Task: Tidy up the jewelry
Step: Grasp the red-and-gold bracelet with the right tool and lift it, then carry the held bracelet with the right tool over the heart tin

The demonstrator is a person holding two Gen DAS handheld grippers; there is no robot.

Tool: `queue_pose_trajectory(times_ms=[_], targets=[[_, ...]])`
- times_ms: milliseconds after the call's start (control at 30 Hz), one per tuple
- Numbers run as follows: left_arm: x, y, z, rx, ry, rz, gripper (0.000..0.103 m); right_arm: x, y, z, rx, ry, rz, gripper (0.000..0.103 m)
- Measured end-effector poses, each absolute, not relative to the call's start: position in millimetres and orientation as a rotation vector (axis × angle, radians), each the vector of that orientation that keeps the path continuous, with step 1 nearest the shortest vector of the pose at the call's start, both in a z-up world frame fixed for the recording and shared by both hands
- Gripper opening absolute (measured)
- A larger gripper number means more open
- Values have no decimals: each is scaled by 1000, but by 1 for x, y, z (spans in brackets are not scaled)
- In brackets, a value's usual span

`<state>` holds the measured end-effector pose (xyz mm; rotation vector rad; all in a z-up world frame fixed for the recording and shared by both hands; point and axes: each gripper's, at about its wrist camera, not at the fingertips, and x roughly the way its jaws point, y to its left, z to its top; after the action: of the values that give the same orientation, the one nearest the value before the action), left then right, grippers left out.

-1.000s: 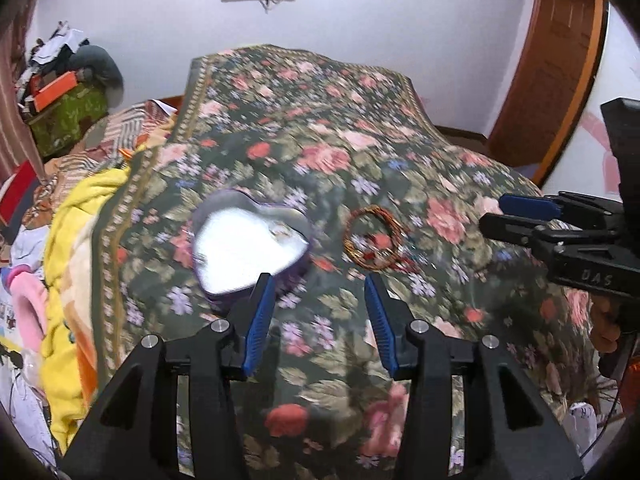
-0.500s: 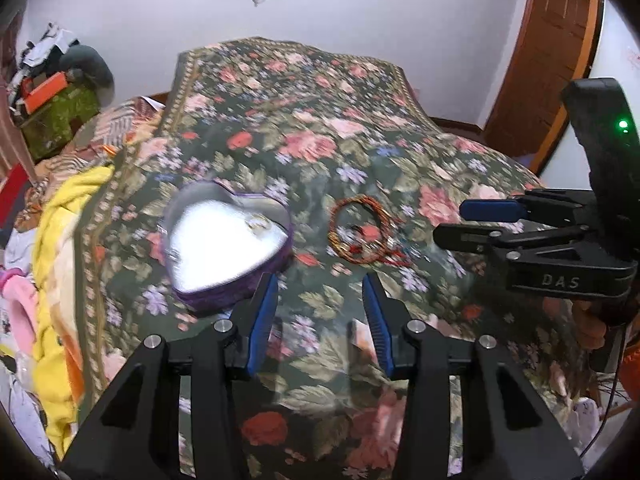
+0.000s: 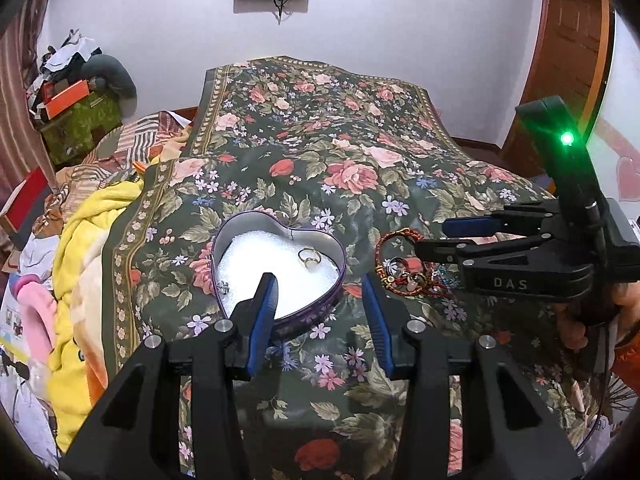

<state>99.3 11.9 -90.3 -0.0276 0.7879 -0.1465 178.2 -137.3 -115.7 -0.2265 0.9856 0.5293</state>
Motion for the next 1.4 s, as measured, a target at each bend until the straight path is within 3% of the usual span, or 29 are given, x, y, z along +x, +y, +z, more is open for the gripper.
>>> queue_pose_trajectory(times_ms=[100,267,333,933,1067,1400], targets=[[101,11,-92,-22,789,-145,43,181,-132,-121,-250,999,529,25],[102,9,-92,-15,783,-146,43,185,-127,-132,-299,1006,504,18],[103,9,-91,-14,782,-144,43,186,-128,-134,-295,1012,514,9],[96,-29,-96,-16,845,-264,43,155,-173,-65,-166,821,509,7],[105,-43,-106,-43,902,-308,29,153,-189,-64,-150,810,491,7],[130,-66,-120,-50,958,-304,24,145,-222,-67,-102,791,492,7]])
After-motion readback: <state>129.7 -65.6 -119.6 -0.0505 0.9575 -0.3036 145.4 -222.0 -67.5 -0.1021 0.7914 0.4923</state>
